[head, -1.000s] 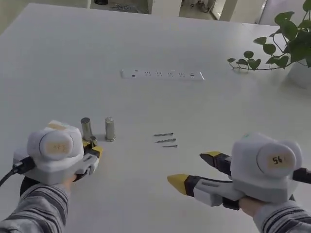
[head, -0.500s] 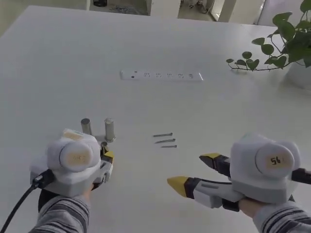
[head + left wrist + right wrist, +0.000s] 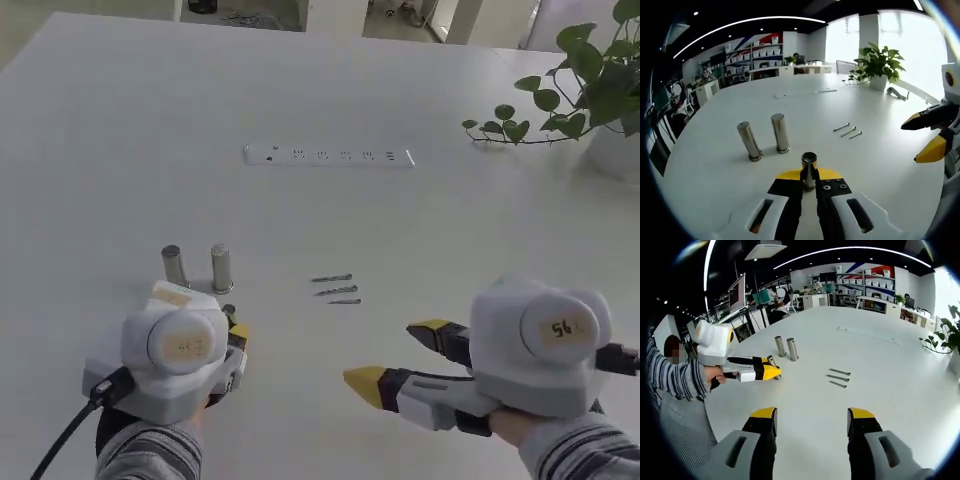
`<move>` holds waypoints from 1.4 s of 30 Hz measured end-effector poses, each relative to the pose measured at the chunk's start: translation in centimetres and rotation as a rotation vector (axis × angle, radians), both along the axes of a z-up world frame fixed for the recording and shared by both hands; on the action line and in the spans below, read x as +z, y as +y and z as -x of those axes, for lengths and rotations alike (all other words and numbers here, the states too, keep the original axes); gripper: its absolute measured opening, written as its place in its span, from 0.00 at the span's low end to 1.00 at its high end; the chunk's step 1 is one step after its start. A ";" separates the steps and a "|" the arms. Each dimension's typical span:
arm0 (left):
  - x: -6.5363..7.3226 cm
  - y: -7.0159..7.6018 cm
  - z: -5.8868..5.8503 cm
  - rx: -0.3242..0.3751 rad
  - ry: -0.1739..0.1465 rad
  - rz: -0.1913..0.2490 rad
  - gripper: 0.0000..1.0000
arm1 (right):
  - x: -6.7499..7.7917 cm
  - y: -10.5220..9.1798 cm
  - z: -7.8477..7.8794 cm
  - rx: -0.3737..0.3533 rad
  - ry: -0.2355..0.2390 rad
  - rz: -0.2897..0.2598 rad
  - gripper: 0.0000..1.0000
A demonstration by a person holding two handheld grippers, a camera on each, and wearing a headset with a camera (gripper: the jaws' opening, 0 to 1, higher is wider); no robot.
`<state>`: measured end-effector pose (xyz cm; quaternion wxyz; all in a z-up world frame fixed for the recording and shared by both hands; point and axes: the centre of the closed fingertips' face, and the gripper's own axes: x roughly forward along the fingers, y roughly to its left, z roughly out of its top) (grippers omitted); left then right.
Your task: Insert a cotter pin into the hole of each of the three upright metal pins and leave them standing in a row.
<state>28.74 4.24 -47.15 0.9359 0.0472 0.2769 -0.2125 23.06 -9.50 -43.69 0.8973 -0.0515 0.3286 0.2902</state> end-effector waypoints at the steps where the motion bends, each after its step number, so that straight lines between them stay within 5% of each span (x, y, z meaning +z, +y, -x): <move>1: -0.1 0.0 0.1 -0.001 0.003 -0.001 0.05 | 0.0 0.0 0.0 0.001 0.002 0.001 0.53; 15: -0.1 -0.3 0.2 -0.007 -0.036 -0.024 0.06 | -0.5 -0.8 -1.3 0.040 0.023 0.040 0.49; 20: -0.9 -0.1 0.4 -0.003 0.011 -0.001 0.08 | -0.5 -1.3 -2.2 0.078 0.041 0.079 0.47; 22: -0.8 -0.1 0.5 -0.009 0.006 0.002 0.09 | -0.5 -1.5 -2.6 0.099 0.052 0.095 0.47; 34: 0.6 0.1 1.5 -0.106 -0.008 0.001 0.37 | -0.6 -1.6 -5.5 0.260 0.113 0.210 0.39; 37: 0.9 0.4 1.9 -0.124 0.020 0.028 0.49 | -1.1 -1.5 -6.1 0.329 0.131 0.269 0.37; 42: 1.9 0.9 2.3 -0.150 0.012 0.044 0.62 | -1.7 -0.7 -6.8 0.408 0.149 0.309 0.33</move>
